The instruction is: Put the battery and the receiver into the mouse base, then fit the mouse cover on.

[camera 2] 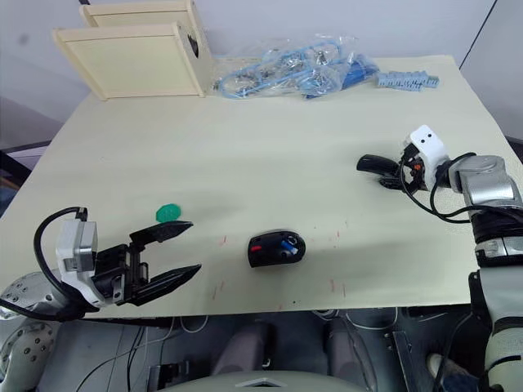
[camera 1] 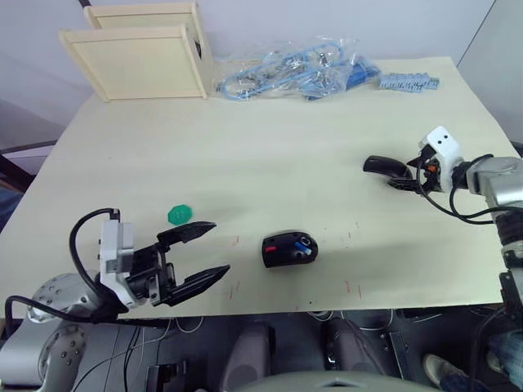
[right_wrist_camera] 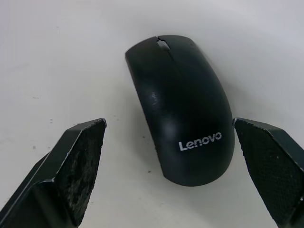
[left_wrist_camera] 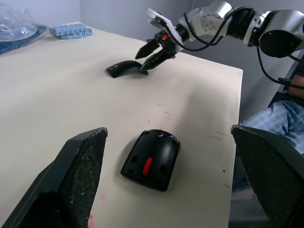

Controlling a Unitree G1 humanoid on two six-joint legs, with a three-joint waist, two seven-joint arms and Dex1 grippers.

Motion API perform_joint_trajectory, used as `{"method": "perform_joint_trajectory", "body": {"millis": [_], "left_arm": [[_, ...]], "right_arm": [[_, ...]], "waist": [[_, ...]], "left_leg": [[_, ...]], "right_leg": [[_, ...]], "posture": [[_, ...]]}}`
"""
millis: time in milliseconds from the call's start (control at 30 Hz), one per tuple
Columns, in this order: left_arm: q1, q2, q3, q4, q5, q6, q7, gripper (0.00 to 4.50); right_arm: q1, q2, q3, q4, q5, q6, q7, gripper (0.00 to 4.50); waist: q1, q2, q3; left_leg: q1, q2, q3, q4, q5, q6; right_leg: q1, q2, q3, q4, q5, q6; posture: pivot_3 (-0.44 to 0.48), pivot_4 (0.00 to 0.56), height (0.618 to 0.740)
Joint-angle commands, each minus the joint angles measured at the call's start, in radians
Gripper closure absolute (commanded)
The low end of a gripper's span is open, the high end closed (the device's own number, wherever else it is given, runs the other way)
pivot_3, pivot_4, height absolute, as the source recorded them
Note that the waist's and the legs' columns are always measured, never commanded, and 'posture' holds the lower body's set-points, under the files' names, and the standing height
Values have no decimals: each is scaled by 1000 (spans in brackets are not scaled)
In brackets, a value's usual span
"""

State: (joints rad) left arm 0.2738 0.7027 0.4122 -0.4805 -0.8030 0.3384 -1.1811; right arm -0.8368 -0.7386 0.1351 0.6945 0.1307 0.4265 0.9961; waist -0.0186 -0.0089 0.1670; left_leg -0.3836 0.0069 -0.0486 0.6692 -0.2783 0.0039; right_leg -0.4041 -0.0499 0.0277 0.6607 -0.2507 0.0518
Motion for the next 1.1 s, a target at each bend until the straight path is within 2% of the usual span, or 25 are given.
{"method": "perform_joint_trajectory", "body": {"millis": [33,633,1100], "left_arm": [[-16,10,-4,2,-6,-12,-11,57],[-33,7,-12,33,7,-25,-40,57],[-28,1,-18,36,18,-39,-41,57]], "right_arm": [[-70,1,-8,86,-30,-50,31,0],[-225,49,-4,378,-150,-203,86,0],[-275,64,-27,483,-171,-269,102,0]], "waist": [[-1,0,0],[-13,3,2],[-23,3,2]], "left_leg": [[0,0,0,0,0,0],[0,0,0,0,0,0],[0,0,0,0,0,0]], "right_leg": [[0,0,0,0,0,0],[0,0,0,0,0,0],[0,0,1,0,0,0]], "posture": [[0,150,740],[0,150,740],[0,150,740]]}}
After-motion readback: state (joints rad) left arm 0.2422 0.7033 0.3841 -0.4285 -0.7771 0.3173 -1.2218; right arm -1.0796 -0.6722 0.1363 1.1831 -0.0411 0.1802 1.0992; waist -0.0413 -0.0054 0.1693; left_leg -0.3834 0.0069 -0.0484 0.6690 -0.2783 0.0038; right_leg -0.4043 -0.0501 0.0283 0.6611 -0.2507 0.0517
